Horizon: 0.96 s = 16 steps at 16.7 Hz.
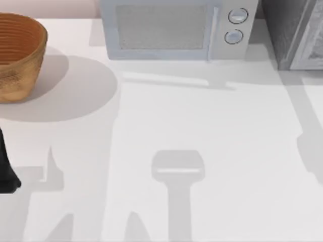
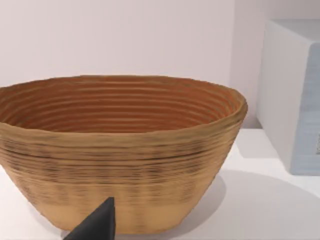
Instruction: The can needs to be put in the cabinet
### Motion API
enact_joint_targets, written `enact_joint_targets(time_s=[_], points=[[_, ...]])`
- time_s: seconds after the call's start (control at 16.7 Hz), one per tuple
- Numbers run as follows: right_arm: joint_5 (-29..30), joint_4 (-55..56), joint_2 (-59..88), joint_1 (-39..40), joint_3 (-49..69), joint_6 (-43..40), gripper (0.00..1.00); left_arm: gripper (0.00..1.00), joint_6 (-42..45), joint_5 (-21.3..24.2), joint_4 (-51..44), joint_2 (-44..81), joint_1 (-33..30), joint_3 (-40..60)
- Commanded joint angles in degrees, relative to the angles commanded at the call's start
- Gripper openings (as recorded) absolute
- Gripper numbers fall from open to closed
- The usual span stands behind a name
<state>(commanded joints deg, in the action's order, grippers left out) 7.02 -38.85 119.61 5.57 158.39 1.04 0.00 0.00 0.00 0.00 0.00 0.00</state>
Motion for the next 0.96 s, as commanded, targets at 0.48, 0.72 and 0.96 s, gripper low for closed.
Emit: enact_joint_targets(time_s=[0.48,0.72,0.96], points=[[0.0,0.0,0.0,0.0,0.0,0.0,0.83,1.0,0.0,0.0,0.0,0.0,0.0,0.0],[0.0,0.0,0.0,0.0,0.0,0.0,1.0,1.0,0.0,0.0,0.0,0.0,0.0,0.0],[0.0,0.0,0.0,0.0,0.0,0.0,1.0,1.0,0.0,0.0,0.0,0.0,0.0,0.0]])
